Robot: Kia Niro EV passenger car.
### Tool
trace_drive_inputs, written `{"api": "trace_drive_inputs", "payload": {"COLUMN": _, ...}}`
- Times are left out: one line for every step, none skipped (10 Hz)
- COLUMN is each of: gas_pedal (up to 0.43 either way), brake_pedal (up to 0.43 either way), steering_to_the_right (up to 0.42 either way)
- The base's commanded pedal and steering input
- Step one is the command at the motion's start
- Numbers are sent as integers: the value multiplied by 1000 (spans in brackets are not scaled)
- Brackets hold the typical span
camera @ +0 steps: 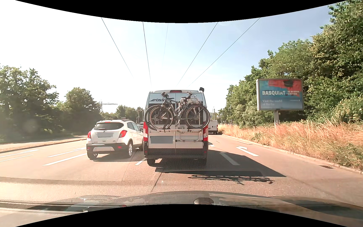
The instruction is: Follow the waypoints while adhering to traffic rules and regulations
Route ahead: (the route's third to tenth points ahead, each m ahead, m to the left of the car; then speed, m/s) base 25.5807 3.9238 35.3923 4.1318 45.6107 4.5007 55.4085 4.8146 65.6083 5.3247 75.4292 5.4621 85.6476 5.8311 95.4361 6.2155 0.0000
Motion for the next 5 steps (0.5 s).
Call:
{"api": "trace_drive_inputs", "payload": {"gas_pedal": 0, "brake_pedal": 207, "steering_to_the_right": -3}}
{"api": "trace_drive_inputs", "payload": {"gas_pedal": 0, "brake_pedal": 207, "steering_to_the_right": -3}}
{"api": "trace_drive_inputs", "payload": {"gas_pedal": 0, "brake_pedal": 207, "steering_to_the_right": -3}}
{"api": "trace_drive_inputs", "payload": {"gas_pedal": 0, "brake_pedal": 207, "steering_to_the_right": -3}}
{"api": "trace_drive_inputs", "payload": {"gas_pedal": 0, "brake_pedal": 207, "steering_to_the_right": -3}}
